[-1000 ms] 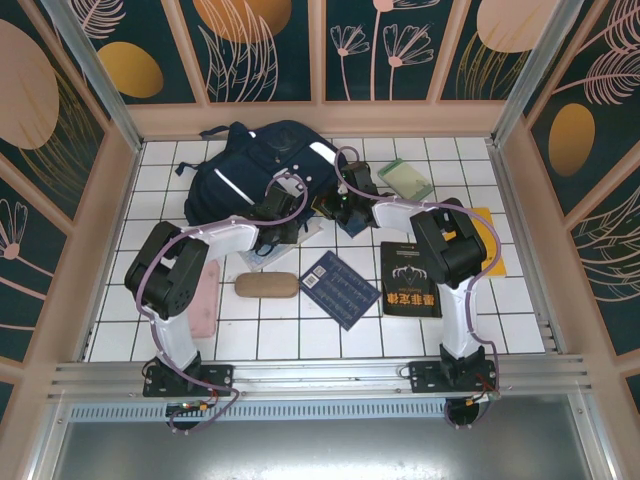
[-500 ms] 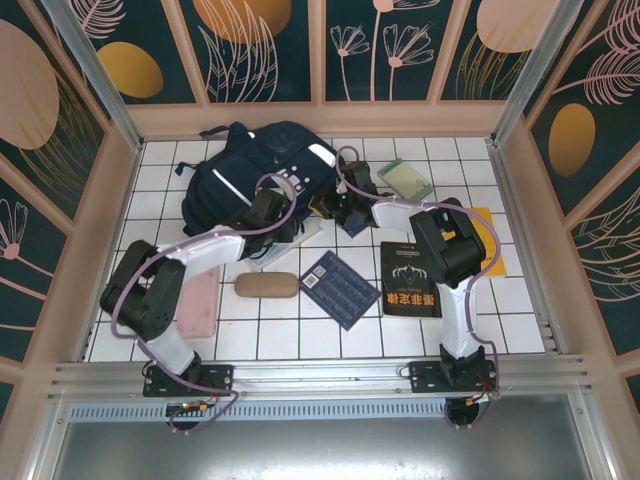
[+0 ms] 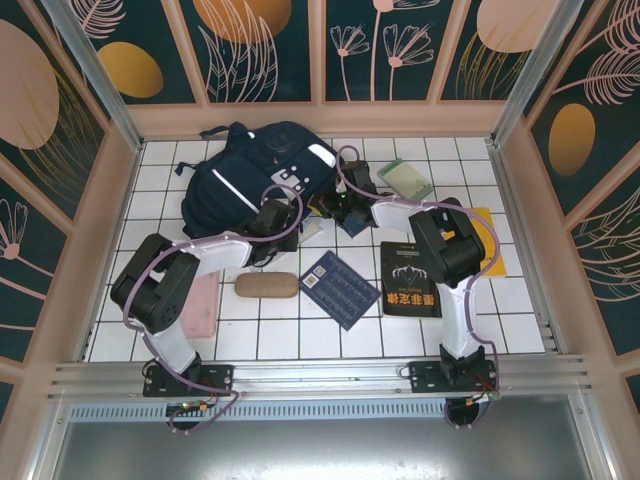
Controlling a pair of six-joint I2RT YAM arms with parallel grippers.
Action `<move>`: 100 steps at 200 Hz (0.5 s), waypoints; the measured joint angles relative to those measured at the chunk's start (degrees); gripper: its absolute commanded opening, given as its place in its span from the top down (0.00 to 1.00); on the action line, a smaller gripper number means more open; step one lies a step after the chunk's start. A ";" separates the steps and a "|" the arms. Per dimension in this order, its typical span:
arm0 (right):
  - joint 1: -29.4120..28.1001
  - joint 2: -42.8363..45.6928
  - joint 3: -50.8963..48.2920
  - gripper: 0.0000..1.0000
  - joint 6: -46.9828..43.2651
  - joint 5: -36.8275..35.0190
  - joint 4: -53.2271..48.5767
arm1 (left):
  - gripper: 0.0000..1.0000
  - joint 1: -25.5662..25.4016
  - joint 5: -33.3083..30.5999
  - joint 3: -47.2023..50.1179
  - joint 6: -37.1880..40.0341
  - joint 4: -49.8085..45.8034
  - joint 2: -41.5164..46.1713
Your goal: Pack books, pencil case, and school supplies into a backpack
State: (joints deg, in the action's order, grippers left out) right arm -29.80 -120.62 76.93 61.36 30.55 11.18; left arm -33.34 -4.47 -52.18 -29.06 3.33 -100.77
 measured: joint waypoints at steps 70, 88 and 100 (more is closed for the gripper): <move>-0.11 -0.63 0.28 1.00 0.52 0.37 0.31 | 0.65 -0.07 -1.11 -3.28 0.79 -0.37 -4.55; -0.11 -0.83 0.28 1.00 0.52 0.42 0.63 | 0.64 -0.13 -1.62 -4.00 0.92 -0.57 -5.07; -0.11 -0.87 0.28 1.00 0.52 0.42 0.70 | 0.64 -0.22 -2.12 -4.44 0.90 -0.76 -5.31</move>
State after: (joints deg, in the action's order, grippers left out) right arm -29.91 -121.49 77.21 61.89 30.96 11.88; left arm -33.56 -6.59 -56.62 -28.16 2.57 -106.08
